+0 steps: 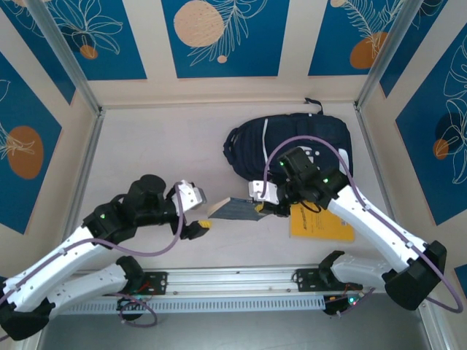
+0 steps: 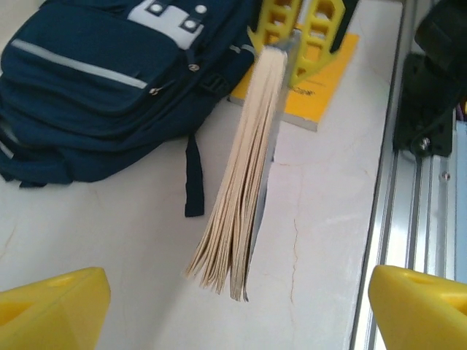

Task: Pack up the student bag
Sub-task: Turn over the book.

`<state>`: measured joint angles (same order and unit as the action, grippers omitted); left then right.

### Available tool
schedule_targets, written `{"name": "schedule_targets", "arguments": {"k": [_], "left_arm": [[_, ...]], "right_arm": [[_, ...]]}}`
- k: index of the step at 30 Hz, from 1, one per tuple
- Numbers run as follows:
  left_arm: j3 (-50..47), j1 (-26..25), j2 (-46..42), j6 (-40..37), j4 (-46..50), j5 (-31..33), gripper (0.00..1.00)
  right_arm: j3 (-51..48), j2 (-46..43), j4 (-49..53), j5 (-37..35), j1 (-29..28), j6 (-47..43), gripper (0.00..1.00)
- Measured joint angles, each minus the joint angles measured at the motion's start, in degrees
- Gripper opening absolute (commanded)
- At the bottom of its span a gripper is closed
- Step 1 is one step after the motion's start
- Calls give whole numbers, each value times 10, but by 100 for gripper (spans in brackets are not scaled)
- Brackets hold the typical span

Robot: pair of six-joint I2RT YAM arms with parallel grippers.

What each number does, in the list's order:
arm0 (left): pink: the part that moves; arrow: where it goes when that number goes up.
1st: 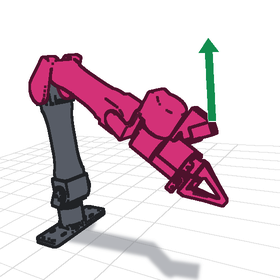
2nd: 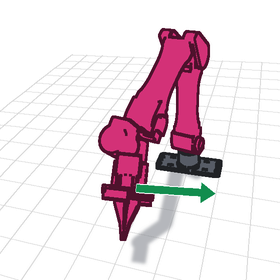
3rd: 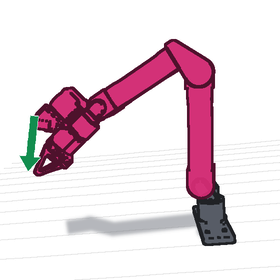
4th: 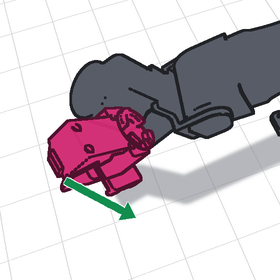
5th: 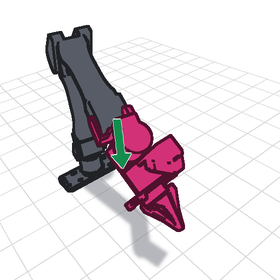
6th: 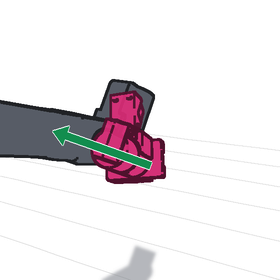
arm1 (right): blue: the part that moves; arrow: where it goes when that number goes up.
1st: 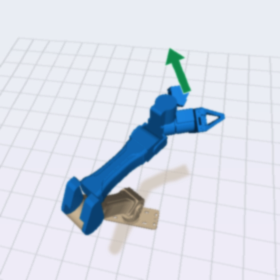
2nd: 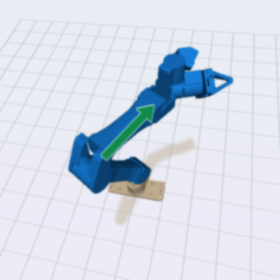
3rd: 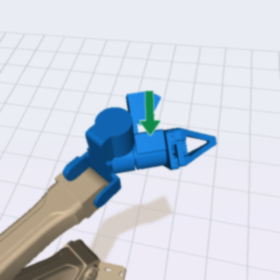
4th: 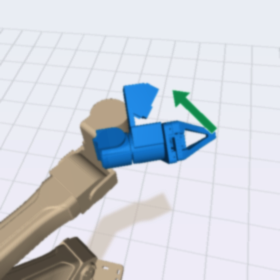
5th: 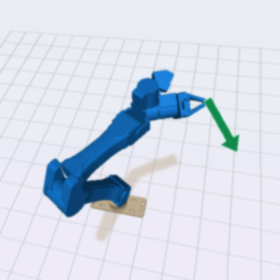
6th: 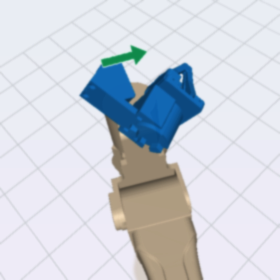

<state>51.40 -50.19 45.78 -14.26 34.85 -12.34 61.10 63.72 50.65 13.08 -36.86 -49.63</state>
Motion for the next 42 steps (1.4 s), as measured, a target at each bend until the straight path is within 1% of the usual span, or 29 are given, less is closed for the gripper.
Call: {"name": "schedule_targets", "arguments": {"k": [4,6,11,14,18,21,25,28,33,38,39,42], "left_arm": [[5,-47,23,-56,2,5,92],[6,-62,28,-76,-2,8,92],[14,-68,44,-110,-21,10,92],[19,-70,64,-119,-33,10,88],[19,-78,93,-127,-45,10,77],[19,-82,102,-127,-57,10,64],[19,-83,102,-127,-74,3,42],[19,-84,102,-129,-80,-3,29],[19,-84,102,-129,-79,-14,0],[19,-84,101,-129,-78,-18,0],[18,-84,100,-128,-79,-17,0],[13,-83,86,-116,-82,-5,0]], "right_arm": [[0,-11,5,-3,-8,-26,0],[0,-10,8,-3,-14,-32,0],[0,-17,8,9,-26,-40,0],[-1,-26,6,20,-29,-40,0],[-1,-29,2,30,-40,-40,0],[-1,-29,-2,41,-44,-37,0],[-1,-29,-6,52,-48,-29,0],[-1,-29,-10,54,-48,-23,0],[-1,-29,-16,56,-48,-14,0],[-1,-29,-16,58,-47,-9,1],[-1,-29,-18,58,-47,-5,11],[-10,-38,-42,56,-46,19,47]]}}
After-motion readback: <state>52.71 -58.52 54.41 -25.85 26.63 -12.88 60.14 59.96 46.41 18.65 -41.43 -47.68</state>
